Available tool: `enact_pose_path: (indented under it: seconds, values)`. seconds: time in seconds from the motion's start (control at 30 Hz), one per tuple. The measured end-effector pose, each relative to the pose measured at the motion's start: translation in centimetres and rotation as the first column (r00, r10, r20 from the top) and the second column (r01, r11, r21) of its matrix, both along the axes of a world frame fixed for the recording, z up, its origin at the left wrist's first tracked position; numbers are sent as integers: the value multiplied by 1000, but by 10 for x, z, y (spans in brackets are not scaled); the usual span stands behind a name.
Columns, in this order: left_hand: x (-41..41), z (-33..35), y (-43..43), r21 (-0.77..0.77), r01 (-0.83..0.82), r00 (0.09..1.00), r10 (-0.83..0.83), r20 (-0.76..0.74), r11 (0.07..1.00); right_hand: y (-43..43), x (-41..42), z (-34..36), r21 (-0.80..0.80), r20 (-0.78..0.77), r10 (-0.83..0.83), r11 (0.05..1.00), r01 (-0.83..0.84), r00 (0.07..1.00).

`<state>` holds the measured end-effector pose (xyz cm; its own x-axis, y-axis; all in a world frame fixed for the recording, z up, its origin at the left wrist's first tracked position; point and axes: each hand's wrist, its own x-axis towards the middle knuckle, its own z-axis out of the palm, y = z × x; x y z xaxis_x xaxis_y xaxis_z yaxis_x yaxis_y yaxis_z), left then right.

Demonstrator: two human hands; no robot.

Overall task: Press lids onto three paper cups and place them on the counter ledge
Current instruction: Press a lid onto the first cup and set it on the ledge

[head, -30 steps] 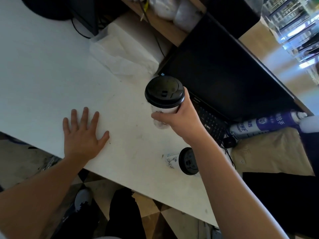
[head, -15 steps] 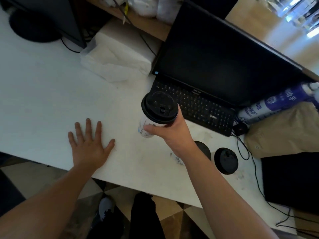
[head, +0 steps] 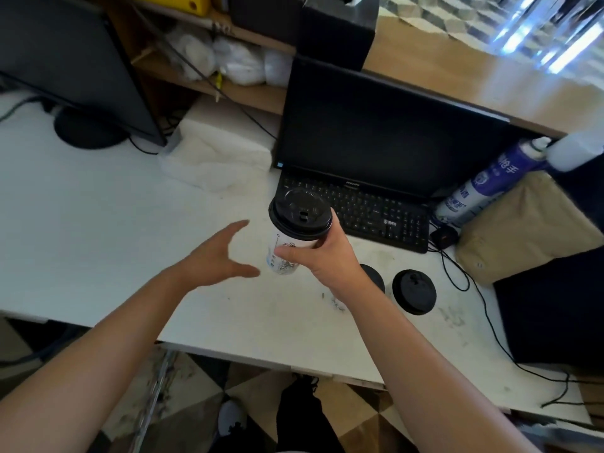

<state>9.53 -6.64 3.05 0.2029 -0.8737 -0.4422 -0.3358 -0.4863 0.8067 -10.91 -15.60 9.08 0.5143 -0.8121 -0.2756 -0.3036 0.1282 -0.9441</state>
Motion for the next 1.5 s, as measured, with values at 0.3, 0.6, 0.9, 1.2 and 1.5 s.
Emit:
enact_pose_path:
  seconds: [0.3, 0.6, 0.9, 1.2, 1.5]
  values:
    - [-41, 72, -7, -334, 22, 984, -80, -160, 942, 15, -6, 25, -23, 84, -21, 999, 23, 996]
    - [-43, 87, -4, -381, 57, 983, -118, -138, 923, 14, -25, 37, -71, 49, 75, 995, -72, 996]
    - [-54, 111, -34, -401, 78, 990, -118, -76, 913, -20, -40, 57, -175, 46, 84, 982, -75, 995]
    - [-75, 146, -88, -473, 79, 995, -100, -18, 878, -79, -59, 87, -279, 68, 124, 955, -100, 990]
    - [-107, 175, -145, -552, 106, 993, -112, 22, 827, -144, -89, 113, -361, 102, 167, 925, -120, 981]
